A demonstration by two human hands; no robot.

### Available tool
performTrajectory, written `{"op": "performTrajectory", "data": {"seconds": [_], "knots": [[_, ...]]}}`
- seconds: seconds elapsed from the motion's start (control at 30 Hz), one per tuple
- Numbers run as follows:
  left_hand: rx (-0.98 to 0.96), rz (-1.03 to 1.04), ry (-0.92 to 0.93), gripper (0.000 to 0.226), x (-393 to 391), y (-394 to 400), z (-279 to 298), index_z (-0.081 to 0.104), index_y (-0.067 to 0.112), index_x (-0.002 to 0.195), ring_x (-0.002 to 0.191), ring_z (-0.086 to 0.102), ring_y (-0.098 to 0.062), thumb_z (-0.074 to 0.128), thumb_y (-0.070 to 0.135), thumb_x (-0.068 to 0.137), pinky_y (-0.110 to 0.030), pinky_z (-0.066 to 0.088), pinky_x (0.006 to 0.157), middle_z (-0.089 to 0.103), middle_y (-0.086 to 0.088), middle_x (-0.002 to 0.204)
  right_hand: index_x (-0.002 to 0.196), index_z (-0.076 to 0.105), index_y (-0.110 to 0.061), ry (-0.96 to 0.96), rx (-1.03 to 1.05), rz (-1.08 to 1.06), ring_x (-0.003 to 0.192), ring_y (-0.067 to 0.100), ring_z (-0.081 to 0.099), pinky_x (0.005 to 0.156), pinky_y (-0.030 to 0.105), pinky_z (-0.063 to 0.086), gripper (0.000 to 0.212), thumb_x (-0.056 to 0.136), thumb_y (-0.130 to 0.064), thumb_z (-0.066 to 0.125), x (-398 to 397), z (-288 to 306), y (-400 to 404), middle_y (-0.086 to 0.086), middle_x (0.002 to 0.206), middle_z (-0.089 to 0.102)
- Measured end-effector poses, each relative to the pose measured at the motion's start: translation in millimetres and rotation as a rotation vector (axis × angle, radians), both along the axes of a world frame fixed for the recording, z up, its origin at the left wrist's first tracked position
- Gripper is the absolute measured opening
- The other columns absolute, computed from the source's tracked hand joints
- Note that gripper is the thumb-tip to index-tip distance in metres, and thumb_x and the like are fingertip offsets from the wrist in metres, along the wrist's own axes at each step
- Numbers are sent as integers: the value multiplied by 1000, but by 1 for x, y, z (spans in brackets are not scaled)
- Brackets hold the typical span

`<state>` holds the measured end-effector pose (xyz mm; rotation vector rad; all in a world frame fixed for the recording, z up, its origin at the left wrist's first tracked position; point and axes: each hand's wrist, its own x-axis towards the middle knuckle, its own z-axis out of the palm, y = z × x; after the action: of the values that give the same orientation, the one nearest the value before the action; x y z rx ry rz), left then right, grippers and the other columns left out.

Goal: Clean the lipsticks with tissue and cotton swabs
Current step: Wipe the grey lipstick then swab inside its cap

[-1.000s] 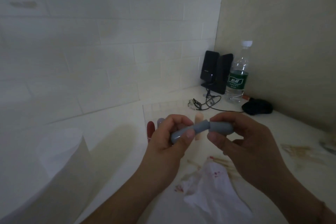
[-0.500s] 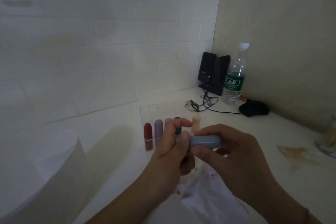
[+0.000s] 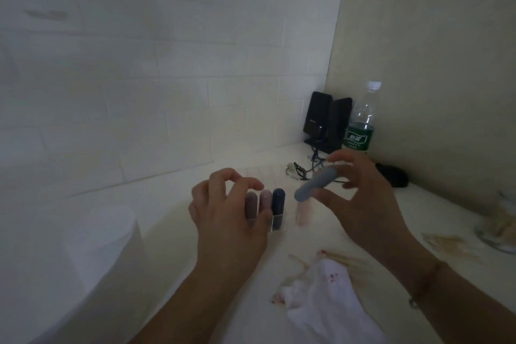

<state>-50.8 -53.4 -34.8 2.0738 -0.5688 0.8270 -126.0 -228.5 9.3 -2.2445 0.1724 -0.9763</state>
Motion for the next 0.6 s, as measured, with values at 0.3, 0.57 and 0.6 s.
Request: {"op": "performTrajectory", "data": {"seconds": [0.3,0.57,0.6], "knots": [[-120,-45,124,12,-2,-4,0,59,37,96,108,21,-1,65,42,87,-32,25,87,37,16,115,104,60,-40,307,-495,-16,102,7,50,94,33,40,34,74,-38,76,47,-3,-2,-22,101,57],[-146,-90,159,14,-2,-5,1,56,42,96,109,27,-3,65,39,86,-38,38,90,37,19,115,125,52,-37,309,-478,-25,118,5,36,95,23,28,64,68,-48,78,45,-30,-22,-22,120,47],[-151,-92,146,13,-3,-5,1,56,41,97,109,28,-4,64,38,86,-38,39,89,38,18,115,126,54,-34,270,-493,-47,121,10,38,97,25,28,63,69,-52,75,45,-35,-26,-19,123,50]]}}
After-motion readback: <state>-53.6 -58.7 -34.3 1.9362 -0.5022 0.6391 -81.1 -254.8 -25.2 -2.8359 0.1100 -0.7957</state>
